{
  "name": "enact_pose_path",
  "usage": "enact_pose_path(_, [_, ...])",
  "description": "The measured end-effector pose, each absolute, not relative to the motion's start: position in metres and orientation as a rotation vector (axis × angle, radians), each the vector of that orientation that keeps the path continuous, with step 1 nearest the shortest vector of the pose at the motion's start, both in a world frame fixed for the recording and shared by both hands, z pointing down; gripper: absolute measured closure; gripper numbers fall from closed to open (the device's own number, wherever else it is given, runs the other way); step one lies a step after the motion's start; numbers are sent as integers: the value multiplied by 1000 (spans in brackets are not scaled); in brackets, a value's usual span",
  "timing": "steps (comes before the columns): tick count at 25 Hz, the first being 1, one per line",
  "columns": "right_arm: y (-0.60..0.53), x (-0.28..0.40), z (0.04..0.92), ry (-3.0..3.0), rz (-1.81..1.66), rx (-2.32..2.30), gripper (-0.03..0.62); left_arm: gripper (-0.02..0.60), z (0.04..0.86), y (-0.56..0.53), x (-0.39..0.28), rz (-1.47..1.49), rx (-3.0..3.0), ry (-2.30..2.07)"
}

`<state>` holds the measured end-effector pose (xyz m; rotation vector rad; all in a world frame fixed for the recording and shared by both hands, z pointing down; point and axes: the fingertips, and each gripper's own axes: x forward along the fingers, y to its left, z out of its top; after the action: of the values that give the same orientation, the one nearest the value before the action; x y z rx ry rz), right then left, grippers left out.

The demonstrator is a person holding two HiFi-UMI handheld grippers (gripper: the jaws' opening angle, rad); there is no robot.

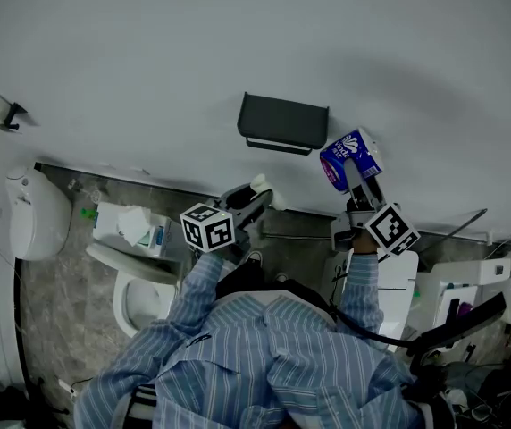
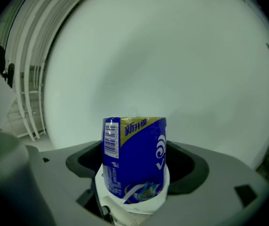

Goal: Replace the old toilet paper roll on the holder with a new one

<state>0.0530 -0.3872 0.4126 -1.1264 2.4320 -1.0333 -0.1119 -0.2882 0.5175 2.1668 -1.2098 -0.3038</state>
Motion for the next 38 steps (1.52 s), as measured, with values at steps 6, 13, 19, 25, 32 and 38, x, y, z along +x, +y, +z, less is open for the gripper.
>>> enact_pose_path(6, [-398,45,431,2291,-1178,-1053,192,410,518,-287,-122,-301,2150,-1246])
enact_pose_path(13, [-405,28,440,2157,-1318,-937,192,410,521,-288,-138,-305,2132,-1274])
enact_pose_path(19, [-409,22,447,2102,-1354,-920,192,410,525,-292,-146,-304,2124,-1274])
enact_pose_path(25, [-409,22,449,1991,-1415,-883,192,410,525,-297,-144,-294,2130,-1254])
enact_pose_path(32, [-407,26,472,1684,-1583,-800,192,410,526,-301,-135,-285,2140,-1223])
enact_pose_path(38, [-408,28,475,1639,-1592,-796,192,410,528,-301,-135,-285,2140,-1219])
